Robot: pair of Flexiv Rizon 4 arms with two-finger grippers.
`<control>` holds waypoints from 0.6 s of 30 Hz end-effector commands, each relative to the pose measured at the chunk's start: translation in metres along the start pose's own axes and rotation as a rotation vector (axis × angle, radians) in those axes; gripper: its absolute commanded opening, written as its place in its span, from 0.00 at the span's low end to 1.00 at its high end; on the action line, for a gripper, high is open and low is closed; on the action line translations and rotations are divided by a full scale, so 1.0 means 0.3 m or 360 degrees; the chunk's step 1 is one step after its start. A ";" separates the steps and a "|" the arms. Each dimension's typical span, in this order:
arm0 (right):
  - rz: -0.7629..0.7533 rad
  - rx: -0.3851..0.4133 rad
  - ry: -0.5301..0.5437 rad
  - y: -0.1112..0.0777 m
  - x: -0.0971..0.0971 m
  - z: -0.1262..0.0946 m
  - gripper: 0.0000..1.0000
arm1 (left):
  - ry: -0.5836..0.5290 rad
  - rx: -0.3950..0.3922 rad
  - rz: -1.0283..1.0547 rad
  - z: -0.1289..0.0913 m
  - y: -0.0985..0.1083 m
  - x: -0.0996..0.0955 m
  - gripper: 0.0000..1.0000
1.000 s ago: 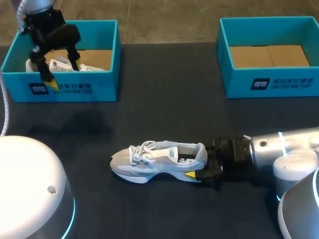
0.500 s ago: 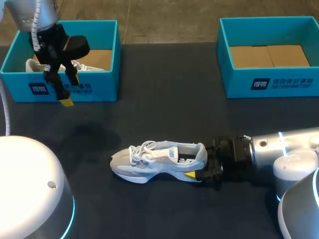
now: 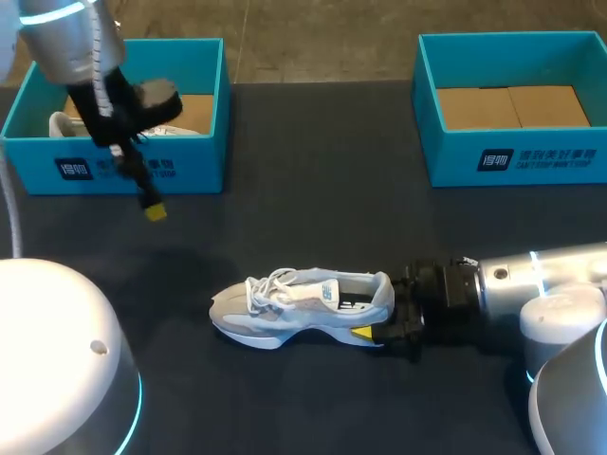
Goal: Take the shoe out of the shoebox, open the shoe tongue, remove and reinsert the insole, then place the shoe into the shoebox
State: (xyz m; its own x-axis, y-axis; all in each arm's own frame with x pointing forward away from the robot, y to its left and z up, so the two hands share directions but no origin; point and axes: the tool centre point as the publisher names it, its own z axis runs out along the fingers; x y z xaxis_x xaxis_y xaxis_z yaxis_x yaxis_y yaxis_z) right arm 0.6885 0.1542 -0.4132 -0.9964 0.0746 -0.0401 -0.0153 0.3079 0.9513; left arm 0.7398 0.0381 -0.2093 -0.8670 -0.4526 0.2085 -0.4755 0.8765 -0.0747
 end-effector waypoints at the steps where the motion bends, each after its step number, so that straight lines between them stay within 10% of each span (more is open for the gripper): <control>1: 0.0001 0.0008 0.0001 0.005 0.002 0.004 0.00 | 0.0101 -0.0085 -0.0460 0.028 -0.057 0.017 1.00; 4: 0.0001 0.0008 0.0001 0.005 0.002 0.004 0.00 | 0.0017 -0.0148 -0.0877 0.050 -0.073 0.056 1.00; 18: 0.0001 0.0008 0.0001 0.005 0.002 0.004 0.00 | -0.0043 -0.0096 -0.0863 0.049 -0.063 0.082 1.00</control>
State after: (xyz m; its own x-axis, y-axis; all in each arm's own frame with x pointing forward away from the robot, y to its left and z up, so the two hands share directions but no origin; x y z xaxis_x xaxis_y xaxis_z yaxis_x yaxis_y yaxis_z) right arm 0.6885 0.1542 -0.4132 -0.9964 0.0745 -0.0401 -0.0153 0.3078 0.9513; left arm 0.7272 0.0074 -0.2170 -0.5014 -0.8465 0.1790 -0.8473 0.5223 0.0962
